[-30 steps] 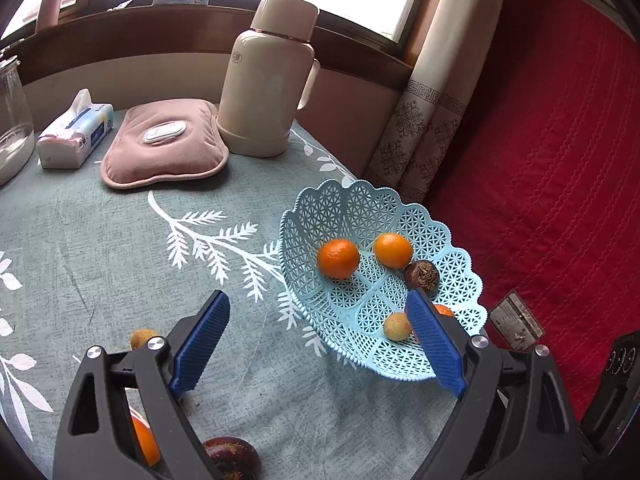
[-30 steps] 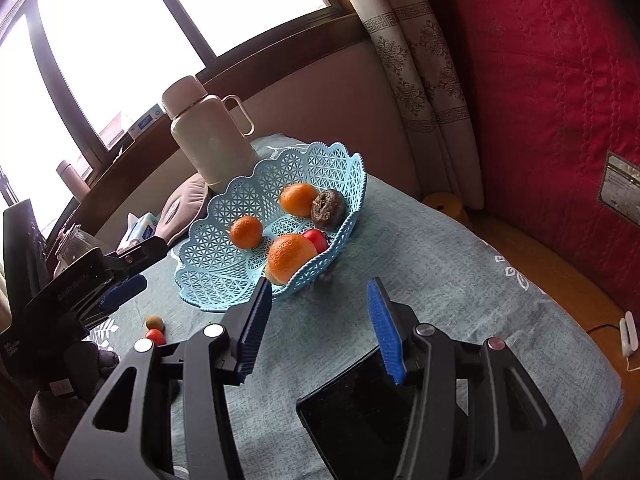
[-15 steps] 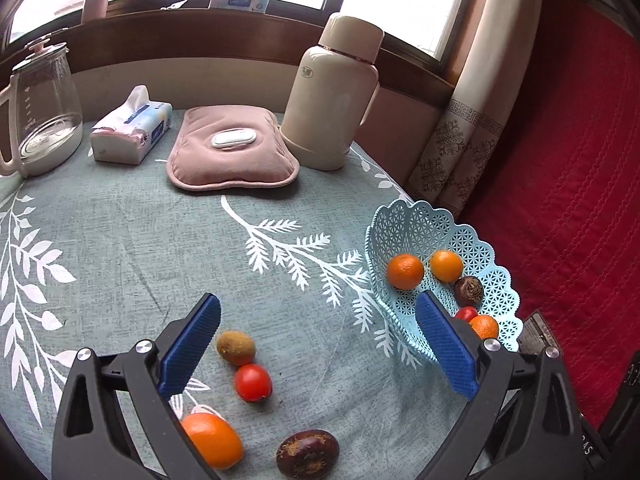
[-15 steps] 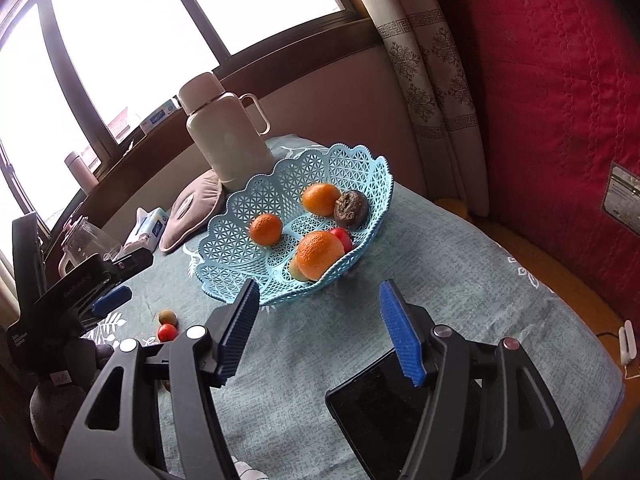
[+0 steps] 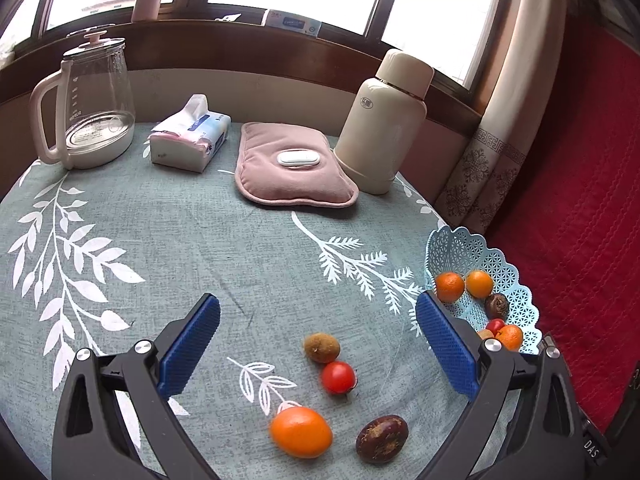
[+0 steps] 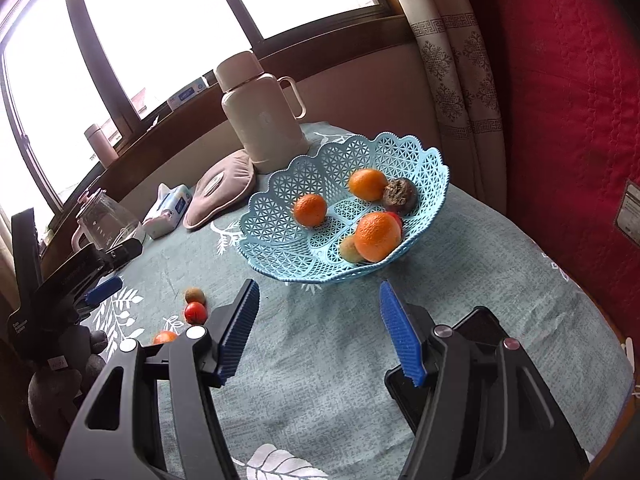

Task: Organize fruits
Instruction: 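Withdraw the left tool from the basket while the right tool moves back, then grasp another large orange on the cloth with the left tool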

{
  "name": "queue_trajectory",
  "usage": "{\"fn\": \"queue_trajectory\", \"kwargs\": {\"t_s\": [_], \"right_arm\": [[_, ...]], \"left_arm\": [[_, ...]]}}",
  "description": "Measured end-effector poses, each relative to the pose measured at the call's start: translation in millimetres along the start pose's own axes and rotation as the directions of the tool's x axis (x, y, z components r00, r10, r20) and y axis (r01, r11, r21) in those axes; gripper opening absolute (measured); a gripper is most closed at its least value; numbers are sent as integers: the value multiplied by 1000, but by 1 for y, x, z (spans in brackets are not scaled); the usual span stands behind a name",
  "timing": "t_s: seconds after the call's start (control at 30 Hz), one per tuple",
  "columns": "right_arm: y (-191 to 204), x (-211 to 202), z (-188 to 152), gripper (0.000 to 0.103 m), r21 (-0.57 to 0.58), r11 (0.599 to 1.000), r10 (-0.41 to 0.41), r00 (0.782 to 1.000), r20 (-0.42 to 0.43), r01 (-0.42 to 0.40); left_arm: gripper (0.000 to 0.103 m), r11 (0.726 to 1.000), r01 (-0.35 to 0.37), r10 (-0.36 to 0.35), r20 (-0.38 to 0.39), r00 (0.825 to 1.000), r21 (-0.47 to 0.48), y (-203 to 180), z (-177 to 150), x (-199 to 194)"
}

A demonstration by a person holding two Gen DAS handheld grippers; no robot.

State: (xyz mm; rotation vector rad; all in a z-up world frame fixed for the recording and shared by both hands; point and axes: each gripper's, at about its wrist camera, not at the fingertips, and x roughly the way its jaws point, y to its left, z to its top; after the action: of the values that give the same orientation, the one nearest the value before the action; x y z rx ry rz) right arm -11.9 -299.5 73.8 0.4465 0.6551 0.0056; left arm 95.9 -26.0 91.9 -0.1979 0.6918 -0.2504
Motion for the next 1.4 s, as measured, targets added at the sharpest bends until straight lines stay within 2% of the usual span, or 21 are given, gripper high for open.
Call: {"fn": "queue_trajectory", "kwargs": {"t_s": [0.43,0.67,0.9,1.13,1.4], "right_arm": [[38,15,-21,65,-73,997,34,996,-81,-40],[49,24,-30,65,-91,995,35,993,-115,-45],[52,28,-35,65,-99,994,25,991,-132,-38],[53,33,-37,65,-103,994,20,989,-145,-35],[55,38,-40,65,-110,993,22,987,-159,-39]], "left_arm": [[98,998,-22,19,-47,999,-58,38,-32,-7],[98,1000,17,-19,-117,993,-23,33,-57,-3],[97,998,57,-56,-156,986,4,26,-66,5],[78,996,83,-75,-194,978,31,20,-73,14],[67,994,97,-84,-206,975,55,16,-77,18]]}}
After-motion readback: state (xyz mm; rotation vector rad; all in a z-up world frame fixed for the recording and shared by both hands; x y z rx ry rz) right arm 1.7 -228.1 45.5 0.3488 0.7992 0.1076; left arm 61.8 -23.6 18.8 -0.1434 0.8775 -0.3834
